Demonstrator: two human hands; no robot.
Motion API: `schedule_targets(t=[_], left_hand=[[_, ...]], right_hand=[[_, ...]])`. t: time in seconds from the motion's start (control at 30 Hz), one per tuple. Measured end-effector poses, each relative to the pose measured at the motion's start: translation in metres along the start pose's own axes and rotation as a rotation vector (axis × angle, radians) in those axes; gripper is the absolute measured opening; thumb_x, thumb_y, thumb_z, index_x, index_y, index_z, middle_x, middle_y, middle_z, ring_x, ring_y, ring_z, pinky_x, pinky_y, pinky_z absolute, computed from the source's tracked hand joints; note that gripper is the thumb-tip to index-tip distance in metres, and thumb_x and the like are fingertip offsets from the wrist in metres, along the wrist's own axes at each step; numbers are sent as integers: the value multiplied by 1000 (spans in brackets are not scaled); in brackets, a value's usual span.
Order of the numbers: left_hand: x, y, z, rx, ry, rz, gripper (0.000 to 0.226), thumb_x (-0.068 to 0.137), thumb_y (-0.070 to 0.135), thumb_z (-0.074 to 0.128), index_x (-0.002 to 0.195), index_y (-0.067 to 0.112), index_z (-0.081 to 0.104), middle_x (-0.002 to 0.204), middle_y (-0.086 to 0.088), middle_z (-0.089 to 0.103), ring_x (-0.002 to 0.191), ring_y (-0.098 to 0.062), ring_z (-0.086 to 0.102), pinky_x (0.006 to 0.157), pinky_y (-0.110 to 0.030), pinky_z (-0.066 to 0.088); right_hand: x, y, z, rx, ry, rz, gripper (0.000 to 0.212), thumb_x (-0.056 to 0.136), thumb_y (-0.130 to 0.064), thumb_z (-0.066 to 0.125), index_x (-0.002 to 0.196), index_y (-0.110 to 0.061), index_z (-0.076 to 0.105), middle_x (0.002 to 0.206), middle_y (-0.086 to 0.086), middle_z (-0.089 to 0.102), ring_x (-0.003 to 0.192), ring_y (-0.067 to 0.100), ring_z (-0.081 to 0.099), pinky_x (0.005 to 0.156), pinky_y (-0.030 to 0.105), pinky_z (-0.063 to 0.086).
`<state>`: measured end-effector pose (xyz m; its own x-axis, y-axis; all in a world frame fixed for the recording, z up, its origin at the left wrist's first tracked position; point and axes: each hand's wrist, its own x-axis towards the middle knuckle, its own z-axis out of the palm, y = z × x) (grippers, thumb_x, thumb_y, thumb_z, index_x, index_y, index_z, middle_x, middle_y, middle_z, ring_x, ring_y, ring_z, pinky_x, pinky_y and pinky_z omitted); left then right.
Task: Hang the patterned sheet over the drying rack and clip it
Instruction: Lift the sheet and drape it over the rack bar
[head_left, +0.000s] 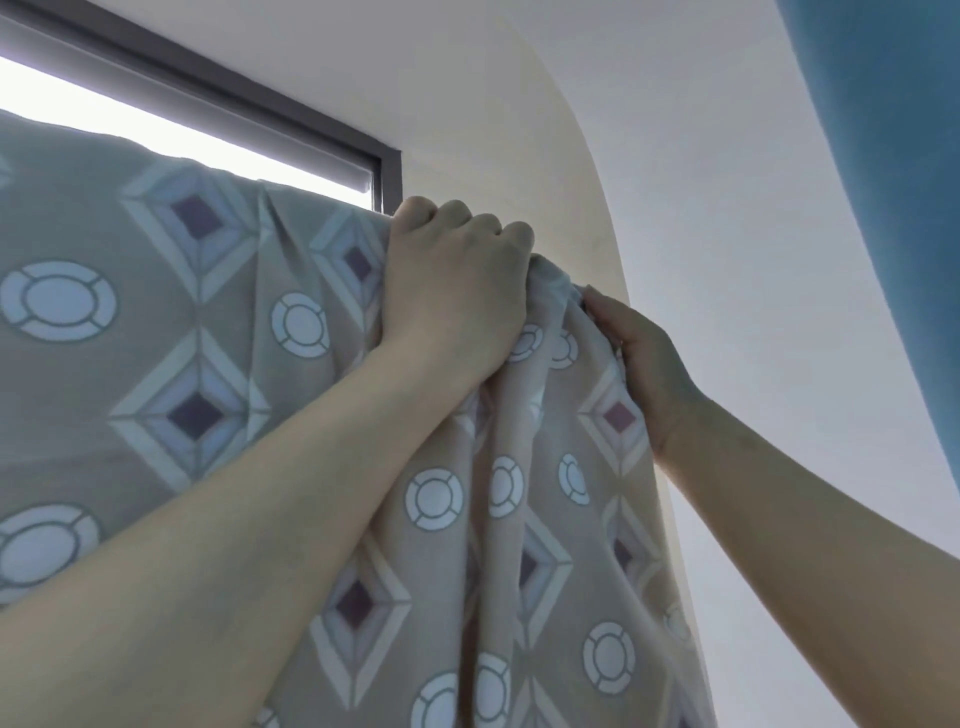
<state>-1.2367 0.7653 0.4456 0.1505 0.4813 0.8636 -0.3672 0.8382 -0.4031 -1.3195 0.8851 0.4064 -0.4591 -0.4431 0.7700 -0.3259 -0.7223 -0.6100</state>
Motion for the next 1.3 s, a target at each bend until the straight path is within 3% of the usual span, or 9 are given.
schedule_targets(t=[0.3, 0.43, 0.6, 0.77, 0.83, 0.93, 1.0, 1.13, 1.3], left_hand=[[-4, -2, 7, 28, -28, -3, 19, 76, 17, 57, 57, 14, 58, 50, -1, 57, 54, -25, 55, 69, -32, 23], [6, 8, 12, 94, -41, -46, 18, 76, 18, 60, 59, 16, 61, 51, 0, 59, 53, -24, 56, 71, -32, 30], [45, 48, 8, -133, -233, -170, 24, 95, 20, 38, 98, 18, 62, 100, -6, 66, 94, -29, 58, 84, -35, 30], [52, 60, 17, -136, -480, -240, 23, 94, 22, 35, 89, 18, 57, 104, -10, 63, 91, -30, 53, 74, -32, 26], [46, 58, 17, -106, -507, -237, 23, 95, 22, 34, 84, 20, 54, 102, -9, 63, 86, -29, 50, 73, -31, 26], [40, 55, 15, -82, -534, -243, 29, 97, 25, 32, 91, 17, 60, 96, -5, 62, 81, -24, 45, 72, -30, 25], [39, 54, 12, -51, -550, -241, 29, 98, 26, 32, 90, 18, 59, 90, -2, 58, 80, -23, 43, 72, -30, 24], [39, 56, 10, -11, -553, -212, 30, 99, 30, 33, 96, 22, 61, 95, -3, 60, 81, -21, 42, 72, -30, 26], [42, 57, 14, -4, -552, -216, 30, 98, 36, 36, 99, 21, 62, 98, -2, 63, 83, -23, 48, 70, -30, 29]], right_hand=[[18, 1, -4, -14, 42, -132, 21, 95, -13, 42, 76, -14, 52, 61, 1, 61, 52, 12, 60, 52, 16, 51], [28, -20, -21, -77, 96, -91, 15, 90, -14, 54, 76, -11, 60, 75, 7, 62, 67, 19, 62, 66, 25, 54], [28, -62, -50, -49, 109, -91, 22, 73, -23, 61, 89, -8, 62, 88, 10, 63, 80, 23, 62, 85, 31, 52], [17, -58, -88, -83, 94, -93, 39, 84, -23, 48, 51, -16, 68, 56, 3, 64, 50, 17, 60, 54, 17, 50], [14, -53, -93, -83, -91, -36, 11, 69, -21, 64, 62, -16, 71, 67, 5, 66, 61, 19, 62, 63, 24, 52], [14, -51, -96, 26, -380, 32, 10, 72, -14, 69, 82, -13, 69, 82, 7, 67, 72, 19, 65, 66, 27, 57], [15, -52, -95, -17, -416, 12, 10, 76, -8, 63, 83, -13, 69, 82, 7, 65, 71, 17, 65, 62, 26, 57], [20, -50, -96, -212, -177, -21, 14, 78, 0, 61, 71, -13, 61, 68, 6, 60, 58, 15, 58, 53, 22, 55], [39, -58, -94, -389, 168, -213, 39, 80, 20, 40, 66, -16, 45, 64, 4, 46, 49, 13, 43, 39, 19, 33]])
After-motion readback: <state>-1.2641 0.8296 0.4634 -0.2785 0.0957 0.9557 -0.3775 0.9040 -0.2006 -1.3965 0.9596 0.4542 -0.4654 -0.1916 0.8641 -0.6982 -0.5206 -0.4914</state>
